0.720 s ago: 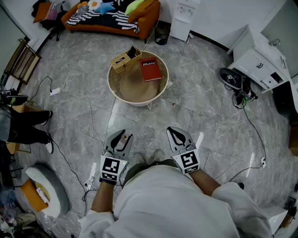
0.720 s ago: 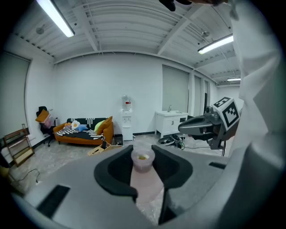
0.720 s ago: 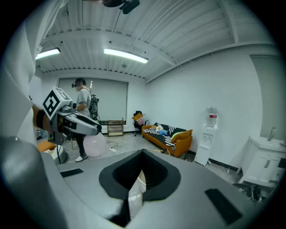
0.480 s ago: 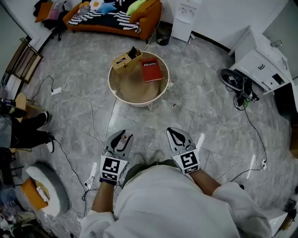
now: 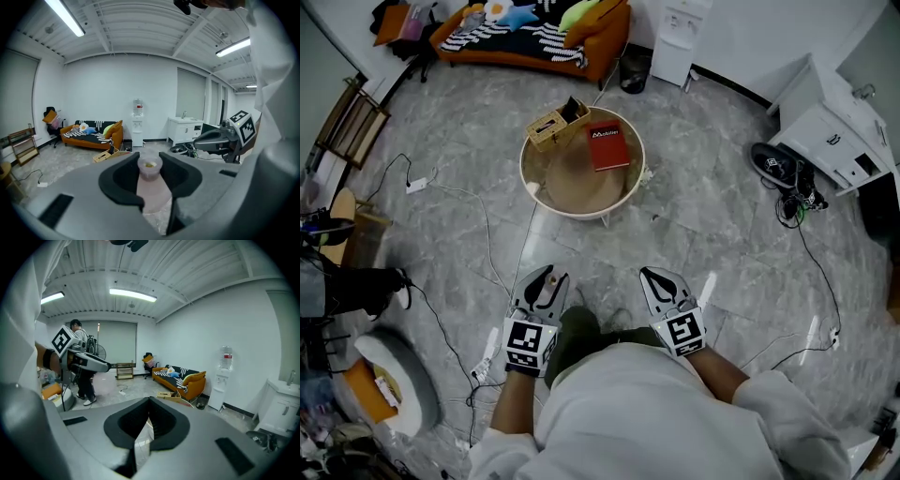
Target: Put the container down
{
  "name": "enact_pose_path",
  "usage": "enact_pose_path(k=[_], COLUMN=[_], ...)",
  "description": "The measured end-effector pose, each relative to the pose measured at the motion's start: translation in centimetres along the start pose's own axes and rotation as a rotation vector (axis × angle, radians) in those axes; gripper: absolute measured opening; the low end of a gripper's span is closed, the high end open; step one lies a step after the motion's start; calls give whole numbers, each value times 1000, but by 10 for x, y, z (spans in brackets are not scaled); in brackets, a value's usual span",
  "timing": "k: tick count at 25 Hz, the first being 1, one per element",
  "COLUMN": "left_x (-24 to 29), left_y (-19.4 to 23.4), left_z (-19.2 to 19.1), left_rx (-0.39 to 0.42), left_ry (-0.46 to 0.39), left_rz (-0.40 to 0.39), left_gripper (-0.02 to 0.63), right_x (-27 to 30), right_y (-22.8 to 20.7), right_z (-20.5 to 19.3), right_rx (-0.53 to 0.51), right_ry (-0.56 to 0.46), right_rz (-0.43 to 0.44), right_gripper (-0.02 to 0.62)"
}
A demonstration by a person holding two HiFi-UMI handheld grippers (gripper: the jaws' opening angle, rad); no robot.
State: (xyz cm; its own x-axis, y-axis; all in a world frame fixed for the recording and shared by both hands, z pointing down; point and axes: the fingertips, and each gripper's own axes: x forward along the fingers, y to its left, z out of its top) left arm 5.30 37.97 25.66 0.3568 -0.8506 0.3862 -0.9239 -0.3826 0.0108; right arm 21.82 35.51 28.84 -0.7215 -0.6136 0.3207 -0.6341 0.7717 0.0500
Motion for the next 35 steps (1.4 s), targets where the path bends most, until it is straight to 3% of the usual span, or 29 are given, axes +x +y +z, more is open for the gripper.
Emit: enact_pose_path(k=[13,26,35], left_x=[76,180,244], left_y=[83,212,265], left_z=[-3,13,-2], left_rx=[-10,46,54], left_ry=[27,53,65], left_rz=[-89,-216,-266], left_gripper=[132,132,132], right_x=[83,232,319], right_y=[-32,-71,-94], right_z=[9,39,35], right_rx=[10,52,53], right_ry=[68,167,200], right_rz=[-75,-158,-171], right_gripper=[23,23,23])
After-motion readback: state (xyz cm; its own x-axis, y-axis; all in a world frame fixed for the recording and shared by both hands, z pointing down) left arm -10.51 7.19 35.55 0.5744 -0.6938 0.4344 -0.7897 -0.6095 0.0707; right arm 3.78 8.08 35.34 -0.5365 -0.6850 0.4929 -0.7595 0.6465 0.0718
